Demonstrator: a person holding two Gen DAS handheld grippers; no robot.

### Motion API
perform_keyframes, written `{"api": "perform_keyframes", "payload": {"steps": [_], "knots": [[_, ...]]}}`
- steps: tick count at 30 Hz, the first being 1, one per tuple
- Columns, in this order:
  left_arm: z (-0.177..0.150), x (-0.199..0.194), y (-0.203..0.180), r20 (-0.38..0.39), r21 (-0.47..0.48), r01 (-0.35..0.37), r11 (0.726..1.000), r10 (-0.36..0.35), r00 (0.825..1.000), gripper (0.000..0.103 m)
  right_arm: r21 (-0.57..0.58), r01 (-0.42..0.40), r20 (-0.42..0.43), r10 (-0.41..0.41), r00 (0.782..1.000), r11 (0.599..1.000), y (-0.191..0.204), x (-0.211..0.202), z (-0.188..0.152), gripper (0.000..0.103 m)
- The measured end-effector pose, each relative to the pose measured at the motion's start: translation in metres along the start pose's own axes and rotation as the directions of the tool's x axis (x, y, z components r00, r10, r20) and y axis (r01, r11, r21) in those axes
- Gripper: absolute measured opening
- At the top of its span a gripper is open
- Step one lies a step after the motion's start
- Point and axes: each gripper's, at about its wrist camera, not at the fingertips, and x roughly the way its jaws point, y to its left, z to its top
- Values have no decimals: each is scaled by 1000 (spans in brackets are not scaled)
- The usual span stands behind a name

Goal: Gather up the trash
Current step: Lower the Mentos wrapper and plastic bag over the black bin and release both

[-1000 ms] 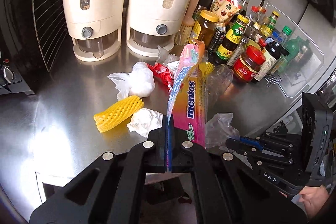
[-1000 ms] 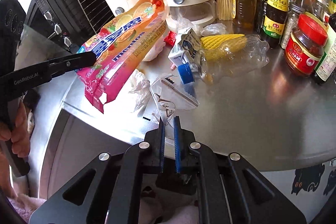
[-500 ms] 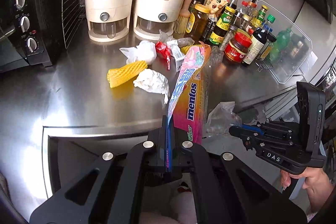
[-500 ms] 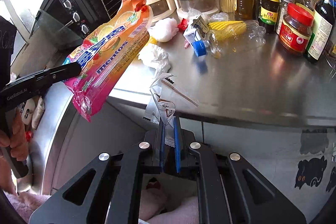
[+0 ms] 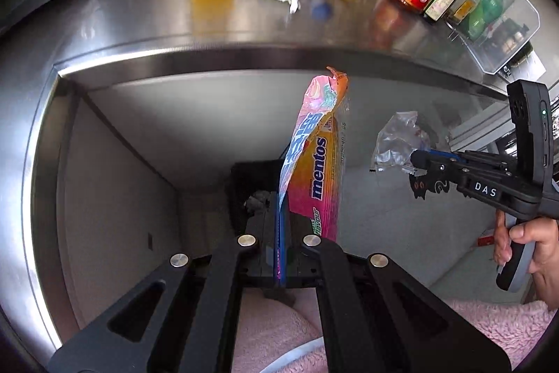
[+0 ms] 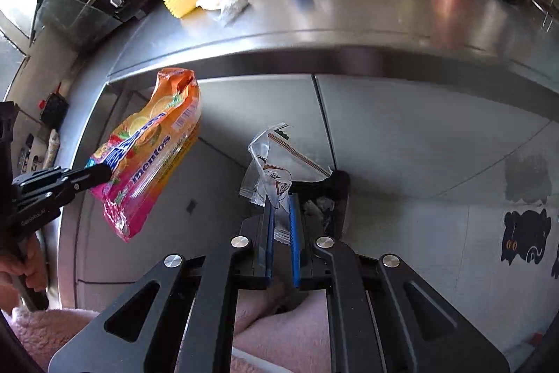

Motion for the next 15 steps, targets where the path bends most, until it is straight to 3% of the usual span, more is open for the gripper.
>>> {"api": "perform_keyframes", "payload": {"steps": [15], "knots": [[-24,109,11,-135,-48,-47,998,40,990,0,118,21,-125,-6,992,993,-28,84,-26,10]]}}
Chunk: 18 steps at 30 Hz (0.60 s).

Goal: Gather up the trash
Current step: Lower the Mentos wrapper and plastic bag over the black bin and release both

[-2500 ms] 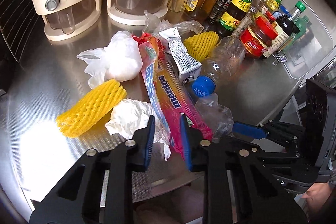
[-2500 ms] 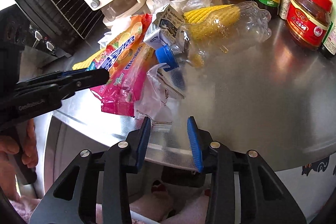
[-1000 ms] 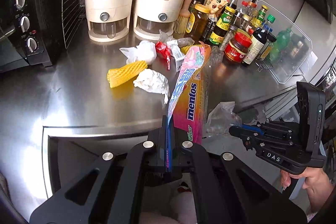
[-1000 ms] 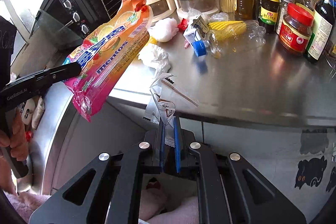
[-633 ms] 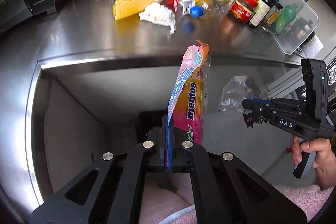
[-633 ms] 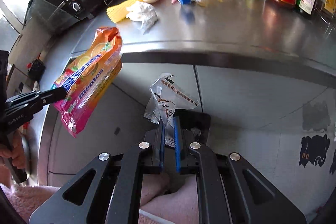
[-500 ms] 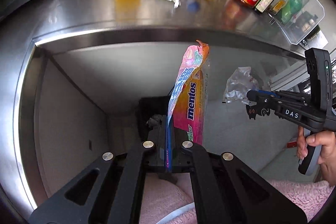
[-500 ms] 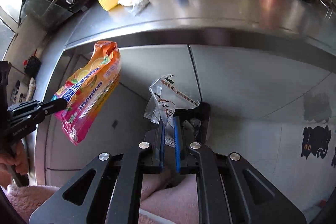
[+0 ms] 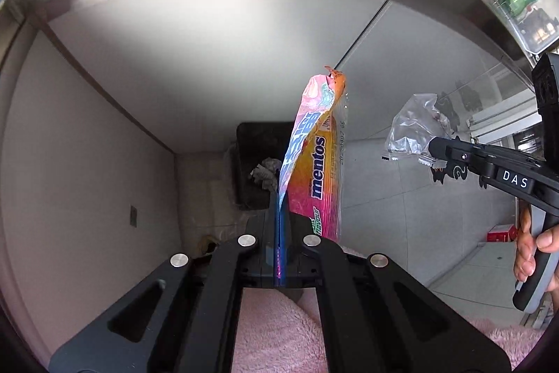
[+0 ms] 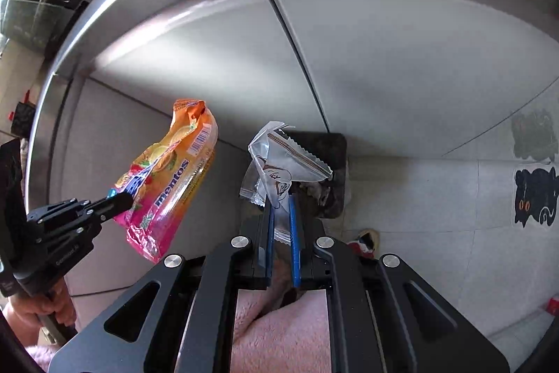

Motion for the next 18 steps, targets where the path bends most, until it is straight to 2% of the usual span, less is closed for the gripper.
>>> {"api": "perform_keyframes", "payload": {"steps": [18], "knots": [[13,96,-2,-113,-9,-9,1000,8,994,0,153,-12,-123,31,992,988,-16,100,18,10]]}}
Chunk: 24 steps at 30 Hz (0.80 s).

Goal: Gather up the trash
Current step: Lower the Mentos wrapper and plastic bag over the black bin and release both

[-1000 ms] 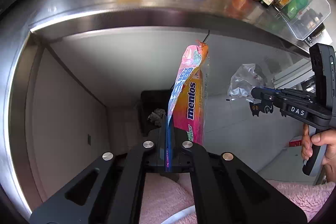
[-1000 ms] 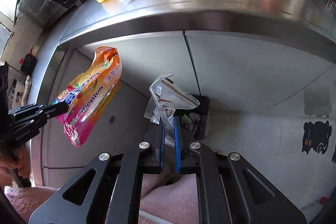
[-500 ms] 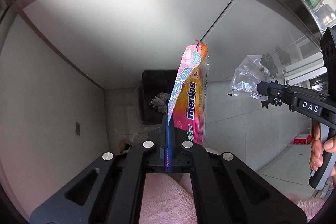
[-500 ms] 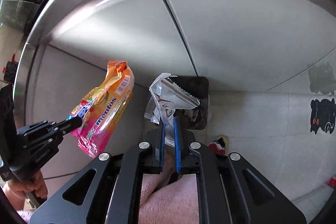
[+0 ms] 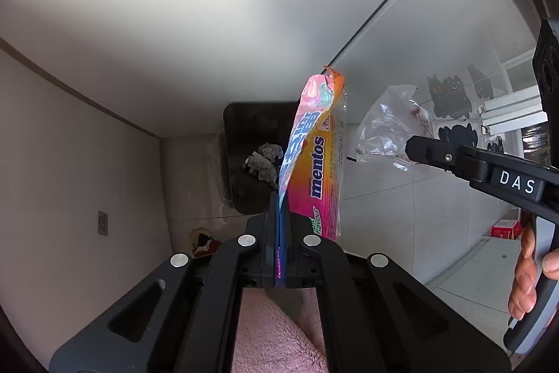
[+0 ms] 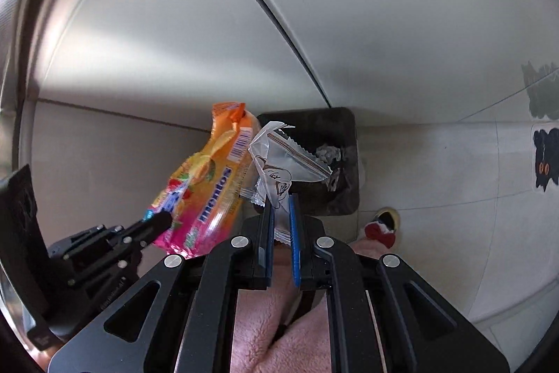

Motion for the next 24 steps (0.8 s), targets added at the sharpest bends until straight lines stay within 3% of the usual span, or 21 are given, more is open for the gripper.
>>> {"api": "perform_keyframes", "payload": {"steps": [10,21,24], "knots": [[17,34,-1,-59,-3,17,1000,-17,998,0,33,2,-66,0,998,999,-6,36,13,10],[33,50,2,-87,-23,32,999,-34,996,1,59,3,-107,3,994,998,-4,44,26,13],[36,51,3,-93,-30,32,999,-35,995,8,67,-7,-116,15,993,998,-5,44,28,13]]}}
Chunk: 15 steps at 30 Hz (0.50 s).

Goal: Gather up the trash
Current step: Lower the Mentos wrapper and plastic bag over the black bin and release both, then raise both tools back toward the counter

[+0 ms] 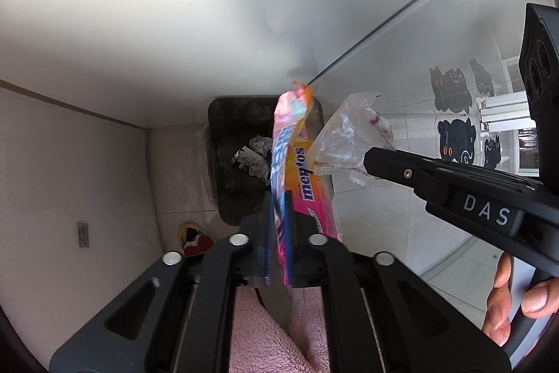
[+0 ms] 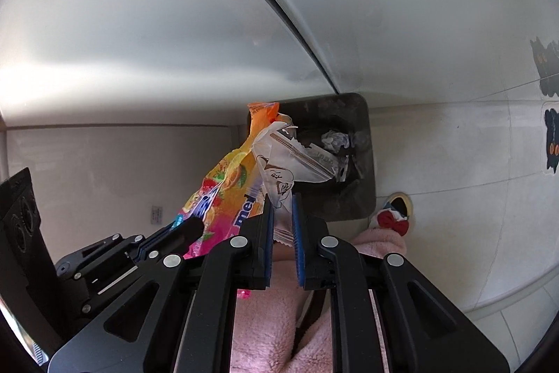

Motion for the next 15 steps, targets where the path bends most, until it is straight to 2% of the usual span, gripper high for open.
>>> {"api": "perform_keyframes", "payload": {"steps": [2,3,4,8,10,11,13,15], "knots": [[2,0,0,-5,0,-3,1000,3,1000,13,1,14,1,-14,1000,1000,1,-2,2,19],[3,-1,0,-7,0,-2,1000,2,1000,22,4,12,1,-12,1000,1000,2,-3,3,41],[3,-2,0,-4,1,-3,1000,3,1000,30,10,7,5,-7,1000,1000,2,-5,4,58],[4,-6,2,0,-2,-12,1000,12,1000,48,22,18,20,-19,1000,1000,4,-11,8,59],[4,-13,2,11,-2,-12,1000,12,1000,65,21,33,30,-34,999,999,6,-16,9,70],[4,-16,2,15,-4,-12,1000,12,1000,69,16,42,38,-43,998,999,7,-20,10,72],[3,-24,2,20,-4,-9,1000,9,1000,79,4,60,46,-60,997,998,12,-27,10,86],[3,-34,0,32,5,-15,1000,14,999,85,-14,81,65,-80,995,997,17,-40,7,93]]}}
